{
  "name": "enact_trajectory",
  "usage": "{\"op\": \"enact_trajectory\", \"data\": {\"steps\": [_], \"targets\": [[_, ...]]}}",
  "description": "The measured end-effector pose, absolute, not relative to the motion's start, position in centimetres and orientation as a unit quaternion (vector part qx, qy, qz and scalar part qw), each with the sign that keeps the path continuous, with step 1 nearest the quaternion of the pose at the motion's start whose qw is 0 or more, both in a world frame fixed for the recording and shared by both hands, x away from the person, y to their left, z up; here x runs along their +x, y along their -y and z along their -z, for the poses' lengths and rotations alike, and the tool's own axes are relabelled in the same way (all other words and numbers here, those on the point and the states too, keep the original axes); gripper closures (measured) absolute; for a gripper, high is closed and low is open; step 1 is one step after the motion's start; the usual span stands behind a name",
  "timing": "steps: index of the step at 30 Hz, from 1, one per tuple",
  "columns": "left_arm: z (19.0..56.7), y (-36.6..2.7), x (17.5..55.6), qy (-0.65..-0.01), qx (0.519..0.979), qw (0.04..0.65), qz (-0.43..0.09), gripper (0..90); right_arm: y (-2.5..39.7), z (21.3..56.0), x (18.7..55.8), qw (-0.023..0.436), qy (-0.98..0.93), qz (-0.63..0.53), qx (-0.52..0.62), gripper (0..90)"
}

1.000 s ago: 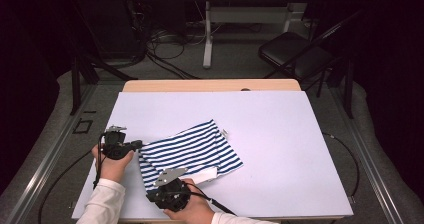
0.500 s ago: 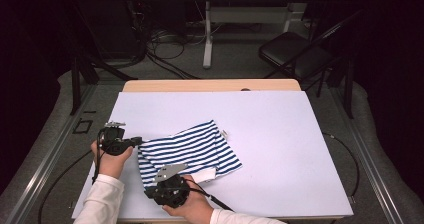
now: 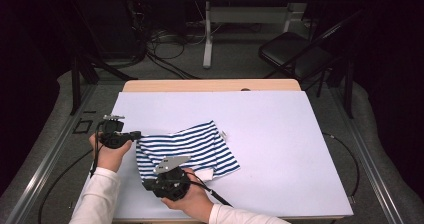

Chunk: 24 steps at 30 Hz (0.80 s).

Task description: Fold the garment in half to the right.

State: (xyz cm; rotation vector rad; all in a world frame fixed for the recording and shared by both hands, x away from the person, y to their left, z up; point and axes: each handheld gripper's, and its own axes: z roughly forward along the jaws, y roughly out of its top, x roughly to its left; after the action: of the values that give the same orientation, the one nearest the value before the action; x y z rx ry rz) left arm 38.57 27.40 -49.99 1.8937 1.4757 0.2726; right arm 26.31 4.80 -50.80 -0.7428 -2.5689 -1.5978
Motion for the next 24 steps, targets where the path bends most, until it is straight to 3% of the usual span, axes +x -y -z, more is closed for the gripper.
{"op": "enact_trajectory", "data": {"steps": [24], "targets": [[45.9, -23.2, 40.9, -0.547, 0.753, 0.342, -0.129, 86.8, -1.0, 47.8, 27.3, -0.002, 0.794, 0.55, -0.259, 86.8]]}}
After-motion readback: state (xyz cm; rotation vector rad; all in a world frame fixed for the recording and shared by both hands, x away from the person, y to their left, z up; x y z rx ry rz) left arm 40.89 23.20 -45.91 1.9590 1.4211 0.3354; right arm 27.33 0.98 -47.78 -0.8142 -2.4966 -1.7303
